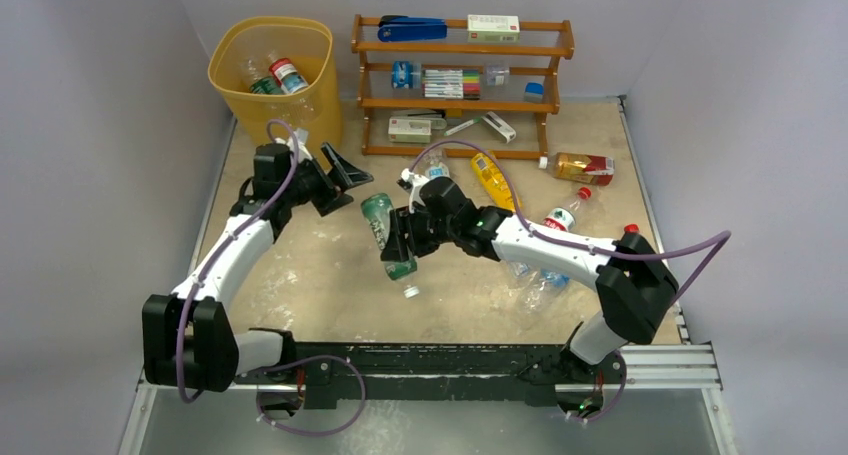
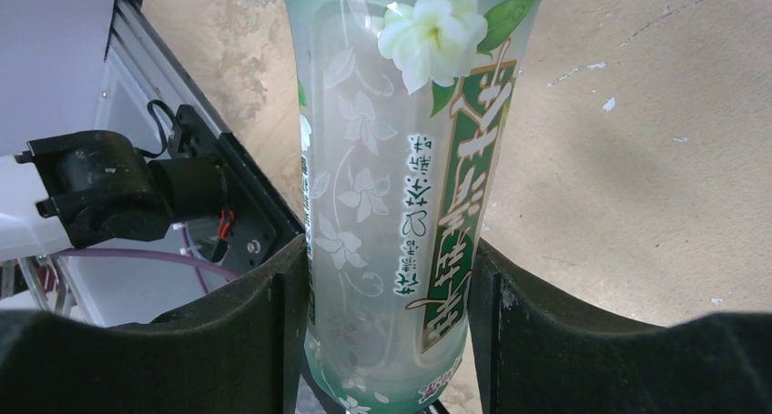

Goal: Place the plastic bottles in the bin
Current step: Place the plastic bottle in the trash bin.

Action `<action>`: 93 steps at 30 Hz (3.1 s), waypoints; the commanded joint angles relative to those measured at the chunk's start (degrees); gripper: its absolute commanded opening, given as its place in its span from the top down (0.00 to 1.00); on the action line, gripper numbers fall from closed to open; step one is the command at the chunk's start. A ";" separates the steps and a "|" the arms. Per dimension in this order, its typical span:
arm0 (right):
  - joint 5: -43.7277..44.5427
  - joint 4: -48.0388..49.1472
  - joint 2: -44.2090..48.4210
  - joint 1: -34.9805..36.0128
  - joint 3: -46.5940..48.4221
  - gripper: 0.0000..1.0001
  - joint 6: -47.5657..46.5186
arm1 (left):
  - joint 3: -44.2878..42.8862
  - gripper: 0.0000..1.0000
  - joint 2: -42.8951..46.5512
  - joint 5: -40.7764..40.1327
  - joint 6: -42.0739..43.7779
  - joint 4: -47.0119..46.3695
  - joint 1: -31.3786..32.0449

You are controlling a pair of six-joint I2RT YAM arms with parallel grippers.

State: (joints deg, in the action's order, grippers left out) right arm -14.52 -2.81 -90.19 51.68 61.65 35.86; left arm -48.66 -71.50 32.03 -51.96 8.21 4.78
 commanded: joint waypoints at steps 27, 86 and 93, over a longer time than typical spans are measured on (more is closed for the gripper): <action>1.84 -2.23 5.05 -3.36 3.44 0.38 -2.10 | -4.62 0.51 -4.21 -6.02 2.42 1.24 12.93; 2.96 -2.64 18.37 -4.66 -9.79 0.02 0.21 | -47.67 0.49 -23.27 -40.53 0.02 -27.53 -18.18; 1.80 -1.14 16.10 -4.66 -10.08 0.02 0.17 | -52.68 0.45 -30.06 -40.99 1.86 -28.20 -17.58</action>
State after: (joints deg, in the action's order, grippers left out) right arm -11.31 -6.92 -73.73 47.18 50.78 36.03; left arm -96.51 -97.86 -7.94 -52.71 -15.46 -13.34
